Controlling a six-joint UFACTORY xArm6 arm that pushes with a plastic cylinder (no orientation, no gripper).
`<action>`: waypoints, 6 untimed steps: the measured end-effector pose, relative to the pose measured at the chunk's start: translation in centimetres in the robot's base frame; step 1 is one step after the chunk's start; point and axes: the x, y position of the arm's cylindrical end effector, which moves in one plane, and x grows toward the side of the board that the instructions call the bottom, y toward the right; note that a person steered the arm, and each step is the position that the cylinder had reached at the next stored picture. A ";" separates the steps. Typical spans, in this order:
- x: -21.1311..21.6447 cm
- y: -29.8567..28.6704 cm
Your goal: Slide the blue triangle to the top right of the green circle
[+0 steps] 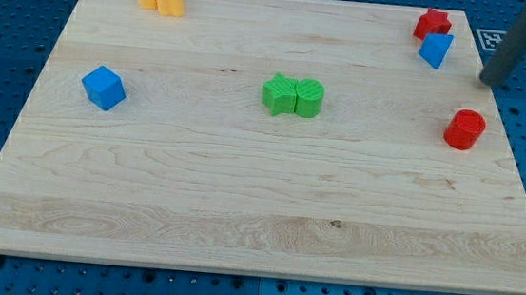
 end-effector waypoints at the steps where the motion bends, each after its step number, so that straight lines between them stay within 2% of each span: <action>1: -1.4 0.0; 5: -3.0 -6.6; 6: -3.0 -10.3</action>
